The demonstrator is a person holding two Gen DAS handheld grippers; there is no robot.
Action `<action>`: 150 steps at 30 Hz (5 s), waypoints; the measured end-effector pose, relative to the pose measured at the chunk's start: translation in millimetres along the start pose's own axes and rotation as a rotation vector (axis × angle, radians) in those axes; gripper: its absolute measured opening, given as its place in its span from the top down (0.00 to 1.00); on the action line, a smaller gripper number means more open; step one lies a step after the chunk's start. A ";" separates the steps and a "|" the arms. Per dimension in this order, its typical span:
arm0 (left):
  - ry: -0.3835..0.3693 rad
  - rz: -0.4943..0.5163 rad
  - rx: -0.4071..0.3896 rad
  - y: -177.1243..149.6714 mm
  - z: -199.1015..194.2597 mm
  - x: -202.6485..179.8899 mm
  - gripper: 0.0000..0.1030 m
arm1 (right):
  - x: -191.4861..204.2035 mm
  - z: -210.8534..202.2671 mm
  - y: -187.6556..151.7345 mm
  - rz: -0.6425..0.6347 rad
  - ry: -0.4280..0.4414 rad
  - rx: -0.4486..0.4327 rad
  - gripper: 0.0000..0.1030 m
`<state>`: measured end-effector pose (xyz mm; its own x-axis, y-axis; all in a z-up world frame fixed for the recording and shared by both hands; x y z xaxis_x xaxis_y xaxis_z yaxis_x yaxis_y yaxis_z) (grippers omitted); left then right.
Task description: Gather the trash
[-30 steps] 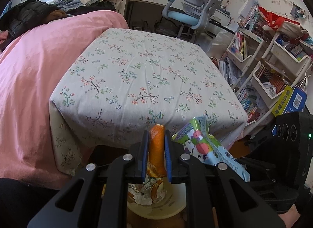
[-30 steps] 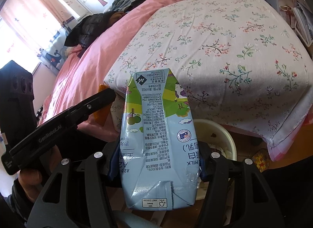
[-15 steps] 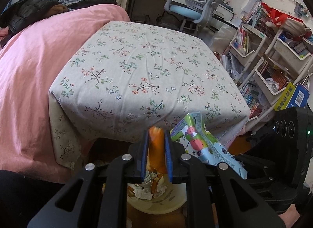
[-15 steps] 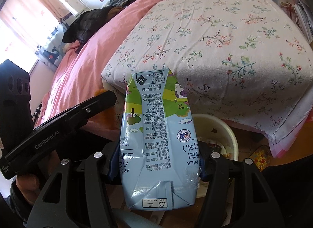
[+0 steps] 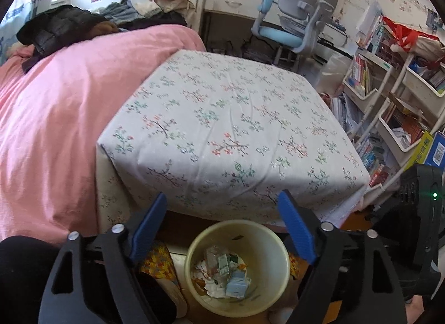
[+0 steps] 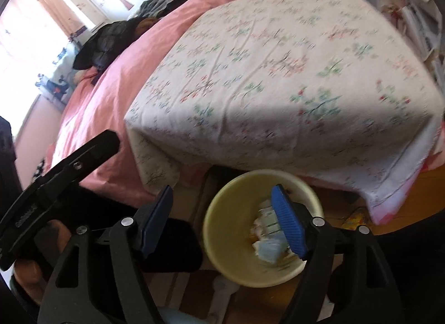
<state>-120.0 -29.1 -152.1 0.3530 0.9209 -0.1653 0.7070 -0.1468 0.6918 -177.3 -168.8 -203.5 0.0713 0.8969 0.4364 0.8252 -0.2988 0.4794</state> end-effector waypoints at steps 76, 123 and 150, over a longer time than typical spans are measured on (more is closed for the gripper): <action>0.234 0.078 -0.404 59.2 -82.2 -12.4 0.08 | 24.3 -151.3 54.3 -0.272 -0.455 -0.558 0.07; 0.308 0.072 -0.330 83.3 -55.3 -12.4 0.08 | 13.6 -121.8 115.2 -0.226 -0.446 -0.514 0.07; 0.305 0.092 -0.310 81.9 -49.6 -14.5 0.08 | 20.6 -127.3 109.7 -0.262 -0.481 -0.547 0.07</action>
<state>-97.6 -36.6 -58.1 0.1757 0.9804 0.0894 0.4472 -0.1604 0.8799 -156.7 -224.6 -45.1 0.2513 0.9659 -0.0619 0.4633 -0.0639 0.8839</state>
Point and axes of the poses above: each gripper's, at about its wrist camera, not at the fingertips, and z roughly the way its jaws point, x to its left, y to its top, the point moved 6 cm from there along z, roughly the way its jaws point, and after that the axes turned 1 degree about y, right-handed, at the moved point
